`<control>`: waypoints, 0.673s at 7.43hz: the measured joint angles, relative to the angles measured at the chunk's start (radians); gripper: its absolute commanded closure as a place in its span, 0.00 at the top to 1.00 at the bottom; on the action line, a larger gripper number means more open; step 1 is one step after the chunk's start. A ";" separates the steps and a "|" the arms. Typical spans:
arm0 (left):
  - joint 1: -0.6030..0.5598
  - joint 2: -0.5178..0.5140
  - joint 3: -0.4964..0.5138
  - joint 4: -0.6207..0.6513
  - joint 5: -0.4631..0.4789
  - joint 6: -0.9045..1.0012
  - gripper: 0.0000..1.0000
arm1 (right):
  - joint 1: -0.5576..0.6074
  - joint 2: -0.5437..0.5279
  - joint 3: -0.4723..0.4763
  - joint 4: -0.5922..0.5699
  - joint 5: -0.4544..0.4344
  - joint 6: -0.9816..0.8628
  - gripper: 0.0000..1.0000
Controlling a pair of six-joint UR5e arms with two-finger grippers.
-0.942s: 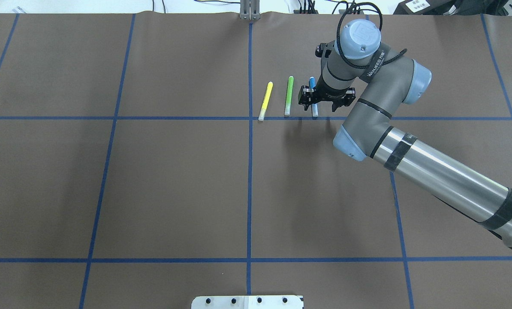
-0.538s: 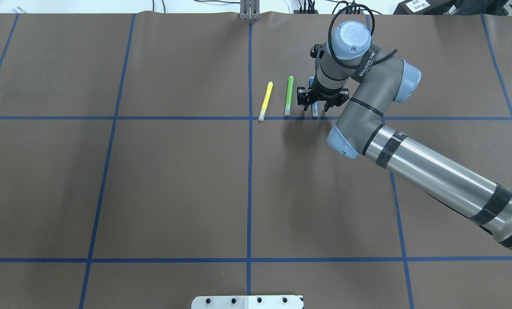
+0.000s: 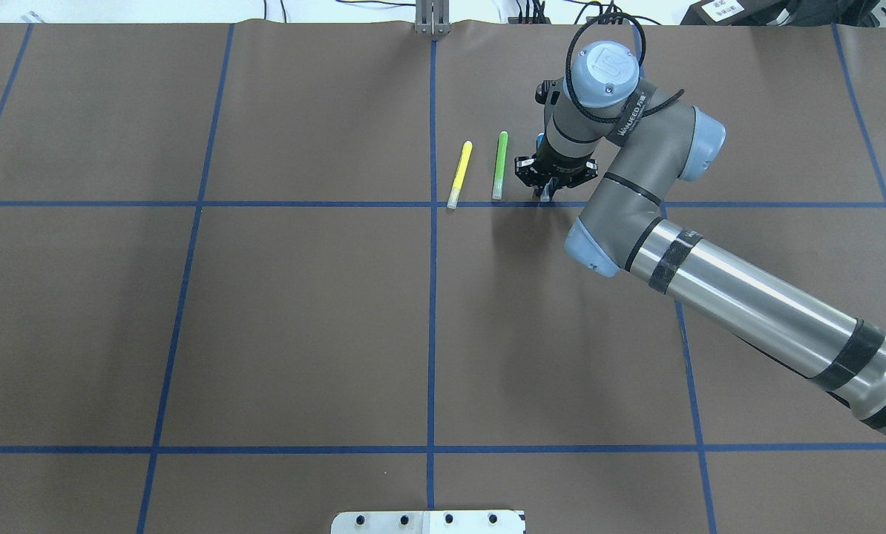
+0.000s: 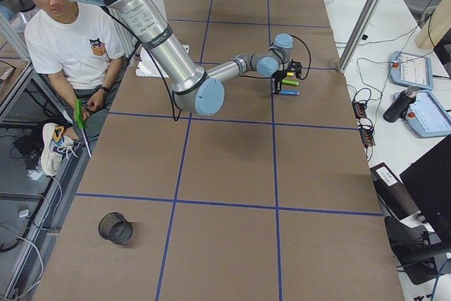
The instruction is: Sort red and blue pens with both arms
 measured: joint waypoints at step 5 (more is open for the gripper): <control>0.001 0.003 0.001 0.001 -0.001 0.000 1.00 | 0.125 -0.151 0.133 -0.042 0.027 -0.092 0.00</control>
